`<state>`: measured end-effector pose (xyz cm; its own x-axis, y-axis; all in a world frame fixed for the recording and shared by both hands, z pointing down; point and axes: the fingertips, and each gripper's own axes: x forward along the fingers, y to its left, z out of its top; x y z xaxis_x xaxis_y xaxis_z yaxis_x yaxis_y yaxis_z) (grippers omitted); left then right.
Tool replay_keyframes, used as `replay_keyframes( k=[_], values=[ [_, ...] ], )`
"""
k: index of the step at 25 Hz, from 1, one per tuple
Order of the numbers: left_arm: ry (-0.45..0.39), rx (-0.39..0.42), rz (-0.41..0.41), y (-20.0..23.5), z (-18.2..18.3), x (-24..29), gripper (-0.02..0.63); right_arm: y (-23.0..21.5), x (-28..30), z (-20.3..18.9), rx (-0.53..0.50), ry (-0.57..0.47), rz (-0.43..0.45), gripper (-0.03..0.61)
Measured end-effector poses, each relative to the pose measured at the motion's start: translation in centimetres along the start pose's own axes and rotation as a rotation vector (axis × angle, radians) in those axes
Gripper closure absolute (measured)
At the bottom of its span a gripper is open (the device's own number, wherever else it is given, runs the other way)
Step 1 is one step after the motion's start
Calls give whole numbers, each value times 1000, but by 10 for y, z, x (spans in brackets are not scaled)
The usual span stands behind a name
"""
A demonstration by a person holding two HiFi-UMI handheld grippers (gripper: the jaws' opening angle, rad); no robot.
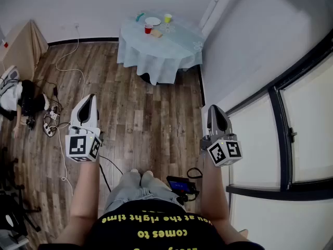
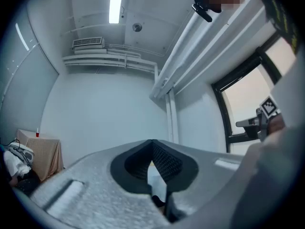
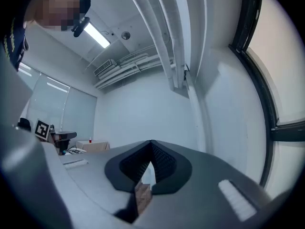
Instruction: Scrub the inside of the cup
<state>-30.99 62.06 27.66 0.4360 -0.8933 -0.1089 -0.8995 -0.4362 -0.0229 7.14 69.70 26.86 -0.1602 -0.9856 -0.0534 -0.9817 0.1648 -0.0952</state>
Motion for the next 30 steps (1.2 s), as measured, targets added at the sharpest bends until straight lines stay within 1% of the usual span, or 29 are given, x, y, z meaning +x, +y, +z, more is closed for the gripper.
replay_keyframes(
  k=[7, 11, 17, 22, 30],
  values=[
    [-8, 18, -1, -12, 2, -1, 612, 1, -5, 4, 5, -7, 14, 574],
    [-10, 14, -10, -20, 4, 5, 613, -2, -3, 8, -2, -23, 16, 574],
    [-10, 2, -21, -35, 1, 11, 613, -2, 3, 6, -29, -23, 54, 574],
    [25, 11, 3, -42, -14, 19, 613, -16, 8, 9, -29, -27, 69, 574],
    [30, 22, -1, -59, -20, 27, 612, -38, 12, 16, -19, -62, 80, 574]
  ],
)
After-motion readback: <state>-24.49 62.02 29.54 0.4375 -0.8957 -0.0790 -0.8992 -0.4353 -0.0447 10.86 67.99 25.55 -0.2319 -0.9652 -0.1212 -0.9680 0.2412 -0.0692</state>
